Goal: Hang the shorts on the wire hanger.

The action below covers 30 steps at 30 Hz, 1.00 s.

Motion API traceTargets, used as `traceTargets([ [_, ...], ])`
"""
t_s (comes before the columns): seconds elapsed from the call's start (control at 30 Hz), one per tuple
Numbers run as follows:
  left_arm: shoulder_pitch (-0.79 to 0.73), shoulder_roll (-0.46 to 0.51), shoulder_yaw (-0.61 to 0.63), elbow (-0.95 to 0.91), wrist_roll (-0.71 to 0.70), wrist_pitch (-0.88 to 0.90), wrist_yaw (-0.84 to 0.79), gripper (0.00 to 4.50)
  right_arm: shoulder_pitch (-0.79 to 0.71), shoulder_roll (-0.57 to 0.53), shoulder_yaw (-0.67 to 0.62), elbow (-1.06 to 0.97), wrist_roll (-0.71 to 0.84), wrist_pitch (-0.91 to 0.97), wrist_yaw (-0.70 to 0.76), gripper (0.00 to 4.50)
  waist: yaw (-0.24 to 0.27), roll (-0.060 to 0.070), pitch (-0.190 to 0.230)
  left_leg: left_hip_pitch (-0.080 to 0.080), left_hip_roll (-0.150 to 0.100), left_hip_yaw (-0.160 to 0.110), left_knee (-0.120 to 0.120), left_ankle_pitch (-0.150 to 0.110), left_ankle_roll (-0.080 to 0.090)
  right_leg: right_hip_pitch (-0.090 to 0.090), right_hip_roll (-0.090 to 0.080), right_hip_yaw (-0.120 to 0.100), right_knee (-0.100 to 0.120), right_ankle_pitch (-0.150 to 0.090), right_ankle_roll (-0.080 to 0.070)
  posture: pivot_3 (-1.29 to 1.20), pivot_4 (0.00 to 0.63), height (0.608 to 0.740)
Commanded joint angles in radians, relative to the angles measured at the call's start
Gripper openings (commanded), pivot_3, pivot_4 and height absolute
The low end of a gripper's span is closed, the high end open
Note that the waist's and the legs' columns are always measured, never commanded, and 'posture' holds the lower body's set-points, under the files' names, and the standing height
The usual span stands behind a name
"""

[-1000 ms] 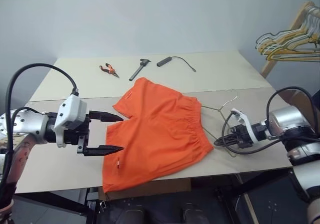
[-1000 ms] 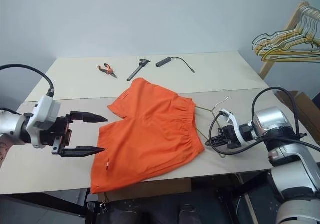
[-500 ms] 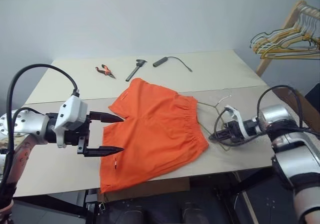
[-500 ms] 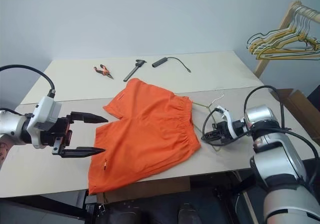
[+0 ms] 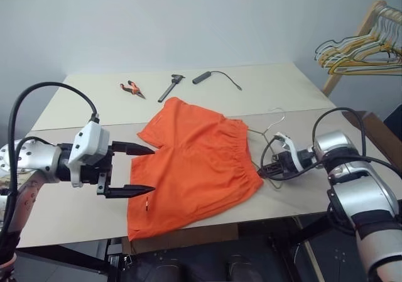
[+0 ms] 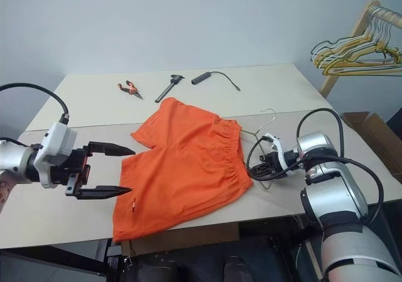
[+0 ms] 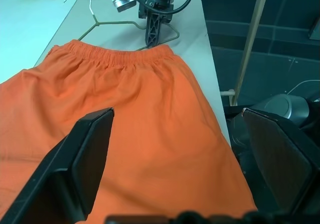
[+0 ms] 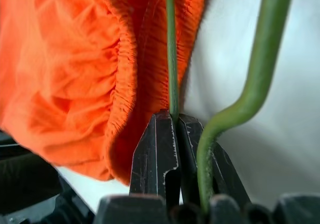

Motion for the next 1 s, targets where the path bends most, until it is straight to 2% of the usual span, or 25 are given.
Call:
traceTargets([
  [0.03,-0.02,0.008,0.007,-0.007,0.003,-0.02,0.0,4.47,-0.038,0.014,-0.116,0.027,0.016,-0.043,-0.139,0.0,0.0,0.0,0.0,0.0,0.0,0.0,0.0,0.0,0.0,0.0,0.0,0.0,0.0,0.0,0.0,0.07,0.033,0.74],
  [0.13,-0.021,0.01,0.007,-0.005,0.004,-0.021,-0.002,4.47,-0.039,0.025,-0.18,0.02,0.017,-0.08,-0.198,0.0,0.0,0.0,0.0,0.0,0.0,0.0,0.0,0.0,-0.001,0.0,0.0,0.0,0.0,0.0,0.0,0.06,0.033,0.74],
  [0.3,-0.033,0.012,0.001,0.004,0.007,-0.023,-0.005,4.47,-0.01,0.018,-0.169,-0.126,-0.009,-0.144,-0.16,0.0,-0.001,0.0,0.0,-0.001,0.0,0.0,0.0,0.0,0.0,0.0,0.0,0.0,0.0,0.0,0.0,0.05,0.028,0.74],
  [0.4,-0.056,0.013,-0.01,0.026,0.013,-0.029,-0.013,4.47,0.075,0.0,-0.165,-0.391,-0.054,-0.293,-0.265,0.0,-0.003,0.0,0.0,-0.001,0.0,0.0,0.0,0.0,0.0,-0.001,0.0,0.0,0.0,0.0,0.0,0.03,0.024,0.74],
  [0.57,-0.143,0.013,-0.048,0.102,0.047,-0.063,-0.035,4.47,0.134,-0.042,-0.164,-0.709,-0.093,-0.407,-0.308,0.0,-0.008,0.0,0.0,-0.002,0.0,0.0,0.0,0.0,-0.001,-0.003,-0.001,0.0,0.001,0.0,0.0,0.0,0.013,0.74],
  [0.73,-0.28,0.009,-0.09,0.227,0.11,-0.13,-0.071,4.47,0.15,-0.07,-0.108,-0.948,-0.131,-0.444,-0.291,0.0,-0.022,0.0,0.0,-0.003,0.0,0.0,0.0,0.0,-0.001,-0.003,0.0,0.0,0.001,0.0,0.0,-0.03,0.0,0.74],
  [1.0,-0.588,0.007,-0.169,0.501,0.228,-0.299,-0.192,4.47,0.136,-0.124,0.033,-1.255,-0.07,-0.288,-0.086,0.0,-0.052,0.0,-0.001,-0.005,-0.001,0.0,0.001,0.0,0.0,-0.004,0.0,-0.001,0.001,0.0,0.0,-0.07,0.0,0.74],
])
